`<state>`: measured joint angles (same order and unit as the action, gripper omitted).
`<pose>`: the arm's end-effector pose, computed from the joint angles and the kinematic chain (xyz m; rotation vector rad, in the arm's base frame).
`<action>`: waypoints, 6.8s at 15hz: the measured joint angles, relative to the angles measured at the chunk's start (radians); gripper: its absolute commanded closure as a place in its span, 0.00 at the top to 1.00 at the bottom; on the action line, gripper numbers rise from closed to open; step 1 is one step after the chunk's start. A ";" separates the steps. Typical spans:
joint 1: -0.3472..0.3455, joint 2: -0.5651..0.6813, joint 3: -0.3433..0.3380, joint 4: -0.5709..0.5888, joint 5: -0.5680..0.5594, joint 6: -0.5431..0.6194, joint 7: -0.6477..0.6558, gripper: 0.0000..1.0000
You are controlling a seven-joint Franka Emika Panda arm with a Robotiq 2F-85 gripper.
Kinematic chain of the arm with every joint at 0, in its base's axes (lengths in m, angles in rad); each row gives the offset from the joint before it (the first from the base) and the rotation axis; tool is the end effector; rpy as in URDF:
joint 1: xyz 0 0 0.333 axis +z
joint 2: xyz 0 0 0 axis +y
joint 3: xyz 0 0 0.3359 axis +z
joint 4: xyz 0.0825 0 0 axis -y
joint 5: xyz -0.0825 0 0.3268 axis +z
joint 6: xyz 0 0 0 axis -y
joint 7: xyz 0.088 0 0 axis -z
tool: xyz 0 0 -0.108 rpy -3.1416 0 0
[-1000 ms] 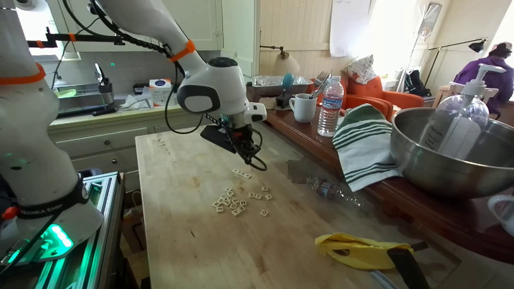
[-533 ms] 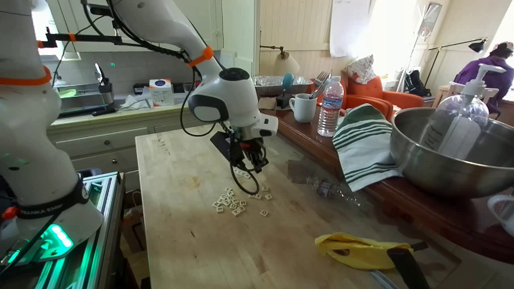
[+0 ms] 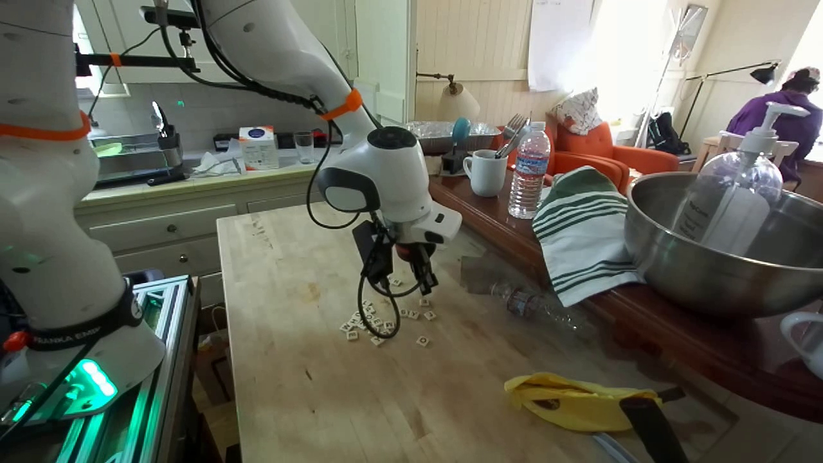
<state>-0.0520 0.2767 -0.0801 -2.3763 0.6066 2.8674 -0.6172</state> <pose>0.4893 -0.0963 0.2934 -3.0005 0.1162 -0.4099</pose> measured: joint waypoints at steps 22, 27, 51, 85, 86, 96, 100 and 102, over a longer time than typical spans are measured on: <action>0.047 0.027 0.081 0.009 -0.329 -0.002 0.024 0.00; 0.012 0.029 0.169 0.009 -0.474 -0.003 0.006 0.00; -0.022 -0.081 0.273 -0.115 -0.589 -0.142 -0.446 0.00; 0.070 -0.260 0.208 -0.283 -0.157 -0.099 -0.092 0.00; 0.075 -0.253 0.208 -0.288 -0.157 -0.074 -0.064 0.00; 0.089 -0.175 0.207 -0.308 -0.177 0.067 0.102 0.00; 0.105 -0.175 0.156 -0.307 -0.417 0.061 0.188 0.00; 0.110 -0.178 0.124 -0.302 -0.576 0.038 0.221 0.00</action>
<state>0.0579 0.0988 0.0437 -2.6779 0.0308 2.9050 -0.3965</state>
